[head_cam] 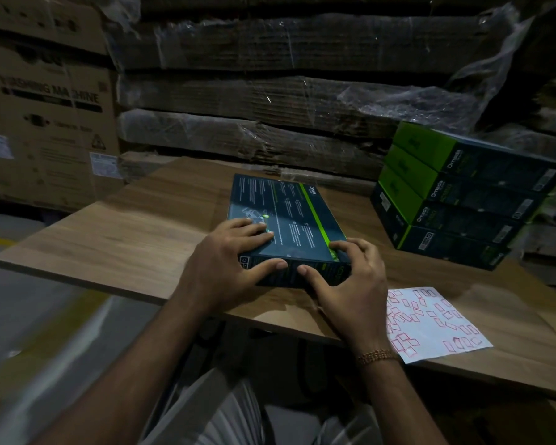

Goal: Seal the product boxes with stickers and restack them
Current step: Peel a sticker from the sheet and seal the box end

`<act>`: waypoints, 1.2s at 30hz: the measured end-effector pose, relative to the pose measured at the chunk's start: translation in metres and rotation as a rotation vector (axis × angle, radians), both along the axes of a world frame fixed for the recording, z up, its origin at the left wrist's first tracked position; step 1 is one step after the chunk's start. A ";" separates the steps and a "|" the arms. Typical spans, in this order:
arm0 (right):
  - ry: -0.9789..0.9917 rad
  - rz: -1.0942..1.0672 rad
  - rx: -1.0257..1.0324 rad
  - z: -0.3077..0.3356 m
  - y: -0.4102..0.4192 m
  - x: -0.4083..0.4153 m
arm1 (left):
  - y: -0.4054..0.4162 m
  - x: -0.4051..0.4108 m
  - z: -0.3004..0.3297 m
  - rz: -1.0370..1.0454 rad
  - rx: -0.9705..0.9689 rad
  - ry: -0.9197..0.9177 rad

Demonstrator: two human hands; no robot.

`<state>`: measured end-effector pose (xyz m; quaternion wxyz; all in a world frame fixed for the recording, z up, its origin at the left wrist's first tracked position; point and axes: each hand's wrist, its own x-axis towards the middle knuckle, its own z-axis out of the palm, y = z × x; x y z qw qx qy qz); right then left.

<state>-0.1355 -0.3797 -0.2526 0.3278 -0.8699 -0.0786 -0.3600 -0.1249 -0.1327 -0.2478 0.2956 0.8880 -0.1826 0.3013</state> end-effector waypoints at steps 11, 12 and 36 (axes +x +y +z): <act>0.009 -0.022 -0.010 0.001 0.001 -0.002 | -0.002 -0.001 0.006 0.033 0.017 -0.100; 0.006 -0.026 -0.011 0.001 0.002 -0.002 | -0.002 -0.002 0.006 0.035 0.018 -0.100; 0.199 -0.390 -0.187 -0.025 -0.159 -0.048 | -0.131 -0.052 -0.007 -0.407 0.141 -0.448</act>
